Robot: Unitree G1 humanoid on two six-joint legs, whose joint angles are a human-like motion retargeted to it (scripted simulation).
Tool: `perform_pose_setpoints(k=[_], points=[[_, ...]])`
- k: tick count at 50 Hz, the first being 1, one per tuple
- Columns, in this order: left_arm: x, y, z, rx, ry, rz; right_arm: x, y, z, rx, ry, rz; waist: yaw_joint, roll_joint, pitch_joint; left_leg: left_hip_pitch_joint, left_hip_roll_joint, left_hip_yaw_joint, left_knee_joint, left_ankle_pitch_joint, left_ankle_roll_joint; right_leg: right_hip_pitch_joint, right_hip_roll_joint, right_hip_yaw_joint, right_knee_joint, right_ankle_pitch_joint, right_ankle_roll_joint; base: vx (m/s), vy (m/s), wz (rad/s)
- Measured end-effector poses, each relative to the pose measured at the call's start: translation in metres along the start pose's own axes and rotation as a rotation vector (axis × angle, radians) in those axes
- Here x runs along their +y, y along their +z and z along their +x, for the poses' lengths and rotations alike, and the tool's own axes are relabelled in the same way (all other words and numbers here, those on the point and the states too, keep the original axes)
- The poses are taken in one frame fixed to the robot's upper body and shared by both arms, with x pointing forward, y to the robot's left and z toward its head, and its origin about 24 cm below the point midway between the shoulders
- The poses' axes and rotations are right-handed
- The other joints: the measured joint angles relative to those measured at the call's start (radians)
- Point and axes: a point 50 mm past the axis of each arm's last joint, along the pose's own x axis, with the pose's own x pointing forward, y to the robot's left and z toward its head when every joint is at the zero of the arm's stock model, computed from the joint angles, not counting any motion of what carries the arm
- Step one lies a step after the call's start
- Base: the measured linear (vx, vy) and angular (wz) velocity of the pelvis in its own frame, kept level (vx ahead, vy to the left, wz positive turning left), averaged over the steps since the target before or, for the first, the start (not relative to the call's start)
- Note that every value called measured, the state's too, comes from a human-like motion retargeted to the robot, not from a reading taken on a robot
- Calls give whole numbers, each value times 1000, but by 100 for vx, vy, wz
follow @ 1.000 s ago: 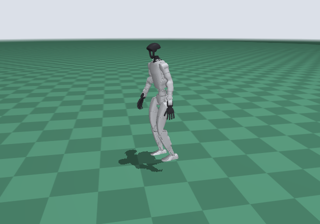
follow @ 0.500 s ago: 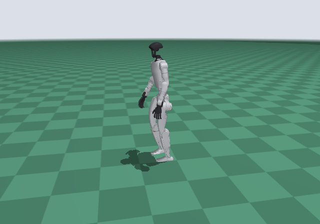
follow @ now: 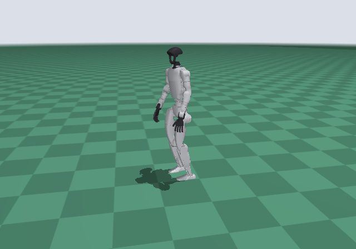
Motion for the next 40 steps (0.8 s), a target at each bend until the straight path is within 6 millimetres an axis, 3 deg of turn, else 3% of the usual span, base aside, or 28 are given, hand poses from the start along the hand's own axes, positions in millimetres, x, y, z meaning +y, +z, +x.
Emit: perform_pose_setpoints(k=[7, 10, 15, 25, 32, 37, 40], points=[[13, 22, -1, -99, 49, 67, -2, 2, -1, -12, 20, -133, 47, 23, 17, -91, 2, -1, 196, -4, -65, 38, 20, -53, -33, 7, -15, 1, -6, 53], [14, 27, -1, -121, 61, 86, -1, -2, -1, 4, 29, -180, 58, 26, 20, -142, 38, 63, 270, 5, -55, 51, 16, -88, -50, 9, -14, 1, -3, 79], [1, 4, 0, -34, 29, 72, -2, -9, 0, 43, 26, -213, 70, 25, 9, -191, 91, 141, 244, 10, -15, 67, 3, -142, -91, 22, -10, 4, 1, 76], [-38, -58, -10, 182, -87, -80, 15, -21, 2, 105, 39, -134, 81, 19, -37, -139, 67, 146, 33, 53, -2, 112, -16, -230, -151, 25, -15, 10, 5, 75], [-42, -72, -16, 201, -84, -223, 34, -15, 4, 92, 99, -74, 92, -9, -65, -70, 42, 102, -68, 66, -3, 126, -36, -269, -77, 10, -24, 17, 0, 93], [-17, -62, -14, 123, 10, -284, 48, 8, 6, 15, 189, -94, 69, -65, -72, -3, 8, 20, -126, 77, -22, 46, -57, -149, 131, -7, 22, 21, -14, 149], [27, -44, -16, 11, 152, -311, 48, 31, 8, -61, 244, -120, 52, -111, -65, 20, -2, -30, -123, 63, -42, -63, -72, -95, 370, -66, 45, 24, -28, 151]])
